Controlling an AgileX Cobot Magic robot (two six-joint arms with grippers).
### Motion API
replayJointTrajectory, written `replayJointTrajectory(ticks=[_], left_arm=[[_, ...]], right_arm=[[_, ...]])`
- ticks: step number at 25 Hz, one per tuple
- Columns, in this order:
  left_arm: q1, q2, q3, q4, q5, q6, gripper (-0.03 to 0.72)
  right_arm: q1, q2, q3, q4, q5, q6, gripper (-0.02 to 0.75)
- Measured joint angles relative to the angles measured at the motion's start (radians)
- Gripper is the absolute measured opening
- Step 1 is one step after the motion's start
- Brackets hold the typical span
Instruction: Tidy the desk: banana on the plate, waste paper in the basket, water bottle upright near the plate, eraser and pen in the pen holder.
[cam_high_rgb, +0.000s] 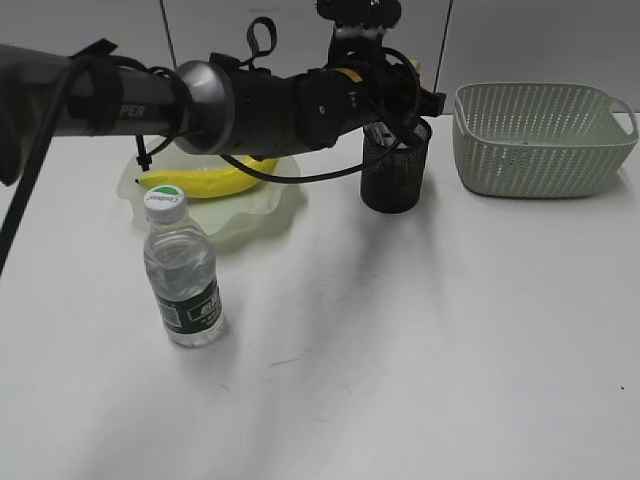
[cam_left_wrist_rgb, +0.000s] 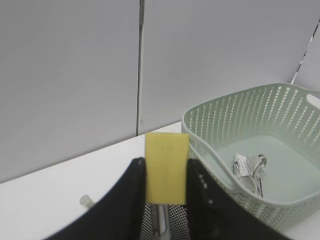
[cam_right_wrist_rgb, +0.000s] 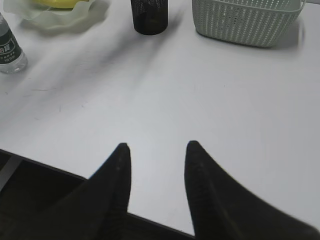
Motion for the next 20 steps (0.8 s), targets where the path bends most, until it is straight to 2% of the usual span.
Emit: replayJointTrajectory(ticks=[1,6,9,12,16,20], left_arm=[[0.0,0.008,0.0,0.0,0.002,0.0,0.199],[0.0,0.011,-0.005,0.0,0.004,0.0,0.396],[0.002,0.004,-0.005,0.0,0.049,0.0,0.432],[0.011,-0.044,-0.005,0.013,0.232,-0.001,0.422],[0.02,-0.18,0.01,0.098,0.486,-0.002,0.309],[0.02,-0.383,0.156,0.137,0.564,-0.003,0.244]], right_arm=[[0.0,0.0,0.0,0.0,0.0,0.0,0.297],[0.0,0.0,0.0,-0.001,0.0,0.0,0.297],[0.0,0.0,0.0,-0.002,0.0,0.0,0.297],[0.0,0.0,0.0,-0.003,0.0,0.0,0.297],[0.0,0.0,0.0,-0.003,0.0,0.0,0.295],[0.0,0.0,0.0,-0.003,0.0,0.0,0.295]])
